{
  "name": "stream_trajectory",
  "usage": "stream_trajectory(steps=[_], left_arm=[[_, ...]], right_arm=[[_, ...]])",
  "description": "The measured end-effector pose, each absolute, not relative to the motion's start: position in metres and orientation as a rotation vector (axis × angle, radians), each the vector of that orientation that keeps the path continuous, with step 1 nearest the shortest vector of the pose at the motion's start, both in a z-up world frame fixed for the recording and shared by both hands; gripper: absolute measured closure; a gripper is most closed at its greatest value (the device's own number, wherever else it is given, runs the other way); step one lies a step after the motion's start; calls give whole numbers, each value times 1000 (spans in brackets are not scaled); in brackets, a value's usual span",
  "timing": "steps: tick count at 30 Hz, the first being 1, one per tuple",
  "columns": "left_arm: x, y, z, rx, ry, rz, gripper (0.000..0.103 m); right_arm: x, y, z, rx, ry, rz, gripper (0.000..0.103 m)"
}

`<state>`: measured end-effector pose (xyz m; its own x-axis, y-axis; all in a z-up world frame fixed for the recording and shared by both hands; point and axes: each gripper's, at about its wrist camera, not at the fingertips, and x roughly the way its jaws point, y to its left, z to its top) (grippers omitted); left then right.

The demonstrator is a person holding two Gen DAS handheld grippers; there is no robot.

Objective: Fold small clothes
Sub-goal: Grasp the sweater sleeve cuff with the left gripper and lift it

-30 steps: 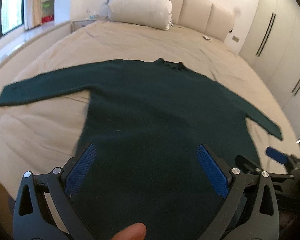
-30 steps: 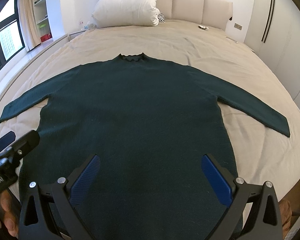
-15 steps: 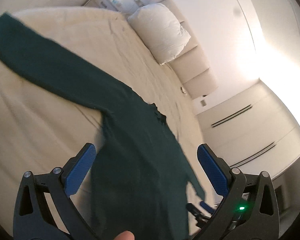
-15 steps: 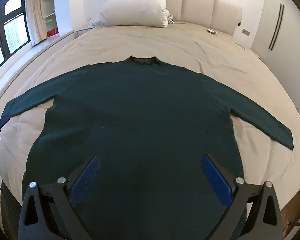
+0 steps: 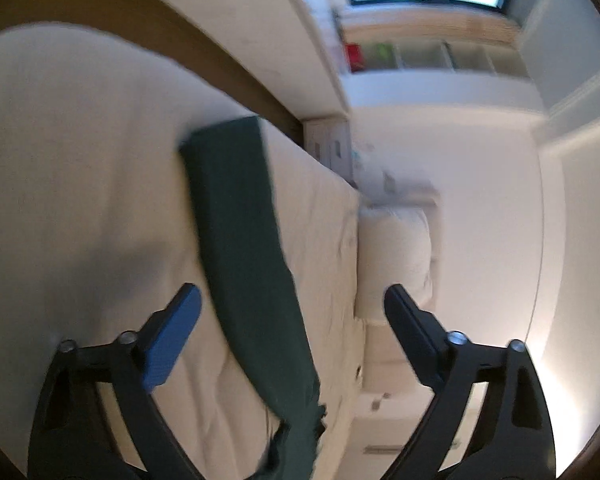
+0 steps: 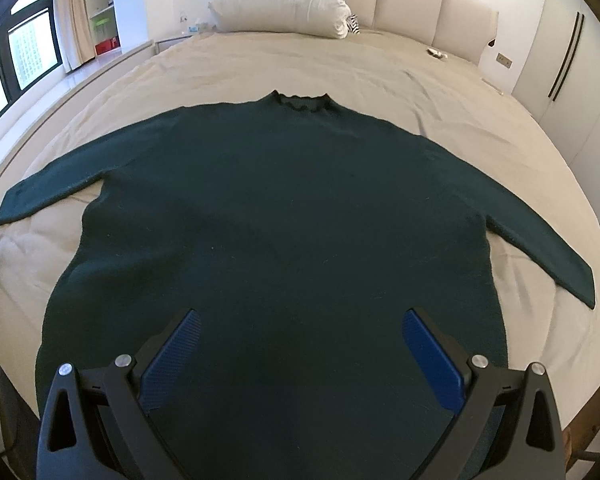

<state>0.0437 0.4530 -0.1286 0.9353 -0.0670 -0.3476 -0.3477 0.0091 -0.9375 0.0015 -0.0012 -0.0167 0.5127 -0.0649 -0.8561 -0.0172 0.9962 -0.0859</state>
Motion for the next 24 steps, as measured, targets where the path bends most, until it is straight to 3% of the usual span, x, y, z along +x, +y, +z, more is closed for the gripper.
stream_trajectory(steps=[4,13,15,17,19,22,24], left_arm=[[64,465,-146,-1601,314,272,27],[91,485,-169,-1643,274,370,28],[101,486,-167,-1622,283,382,37],[112,487,-166,-1590,323,386,64],[130,484,-163,-1531,389,402,79],[168,463,-143,-1367,465,391,92],[200,434,-112,-1179,526,338,94]], right_arm=[[4,-1,-22,-87,1045,-29,0],[8,-9,-28,-57,1053,-35,0],[9,-9,-30,-52,1054,-31,0],[10,-13,-31,-32,1056,-26,0],[12,-19,-32,-2,1059,-21,0],[17,-31,-33,58,1054,-17,1],[23,-39,-34,95,1060,-6,5]])
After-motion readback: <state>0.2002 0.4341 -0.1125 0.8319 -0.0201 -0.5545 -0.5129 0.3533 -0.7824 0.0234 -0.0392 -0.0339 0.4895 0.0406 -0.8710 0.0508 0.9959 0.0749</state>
